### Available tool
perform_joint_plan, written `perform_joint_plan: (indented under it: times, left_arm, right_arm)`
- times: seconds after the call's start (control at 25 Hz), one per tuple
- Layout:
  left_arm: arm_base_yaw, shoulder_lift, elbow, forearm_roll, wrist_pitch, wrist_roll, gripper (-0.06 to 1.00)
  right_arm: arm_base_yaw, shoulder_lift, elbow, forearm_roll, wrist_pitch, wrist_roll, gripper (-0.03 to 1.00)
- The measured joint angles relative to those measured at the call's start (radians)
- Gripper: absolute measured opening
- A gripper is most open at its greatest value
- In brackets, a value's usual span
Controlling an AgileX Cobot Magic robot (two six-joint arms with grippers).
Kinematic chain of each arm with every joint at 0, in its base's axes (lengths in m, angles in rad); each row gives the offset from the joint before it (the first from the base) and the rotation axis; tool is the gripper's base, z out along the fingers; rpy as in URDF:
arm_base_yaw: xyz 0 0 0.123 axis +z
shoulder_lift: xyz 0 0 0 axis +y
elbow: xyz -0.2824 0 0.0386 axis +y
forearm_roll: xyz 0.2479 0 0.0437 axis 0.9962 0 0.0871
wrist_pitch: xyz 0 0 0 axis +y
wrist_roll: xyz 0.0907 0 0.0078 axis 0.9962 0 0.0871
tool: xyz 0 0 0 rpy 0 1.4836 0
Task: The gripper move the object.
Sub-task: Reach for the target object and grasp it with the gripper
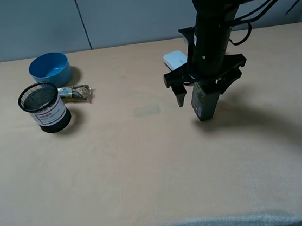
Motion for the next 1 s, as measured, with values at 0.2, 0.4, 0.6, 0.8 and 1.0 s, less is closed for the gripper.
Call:
perform_joint_plan:
  times: [0.2, 0.4, 0.6, 0.8, 1.0]
  left_arm:
    - [0.0, 0.0, 0.0, 0.0, 0.0, 0.0, 0.73]
    - [0.0, 0.0, 0.0, 0.0, 0.0, 0.0, 0.73]
    - [0.0, 0.0, 0.0, 0.0, 0.0, 0.0, 0.73]
    - [0.0, 0.0, 0.0, 0.0, 0.0, 0.0, 0.73]
    - [0.0, 0.0, 0.0, 0.0, 0.0, 0.0, 0.73]
  right_arm:
    - [0.0, 0.021, 0.0, -0.011, -0.004, -0.004, 0.69]
    - [0.0, 0.022, 0.0, -0.011, -0.011, -0.004, 0.69]
    - [0.0, 0.022, 0.0, -0.011, -0.016, -0.004, 0.68]
    - [0.0, 0.022, 0.0, -0.011, -0.015, -0.004, 0.57]
    - [0.0, 0.022, 0.0, -0.011, -0.004, -0.004, 0.42]
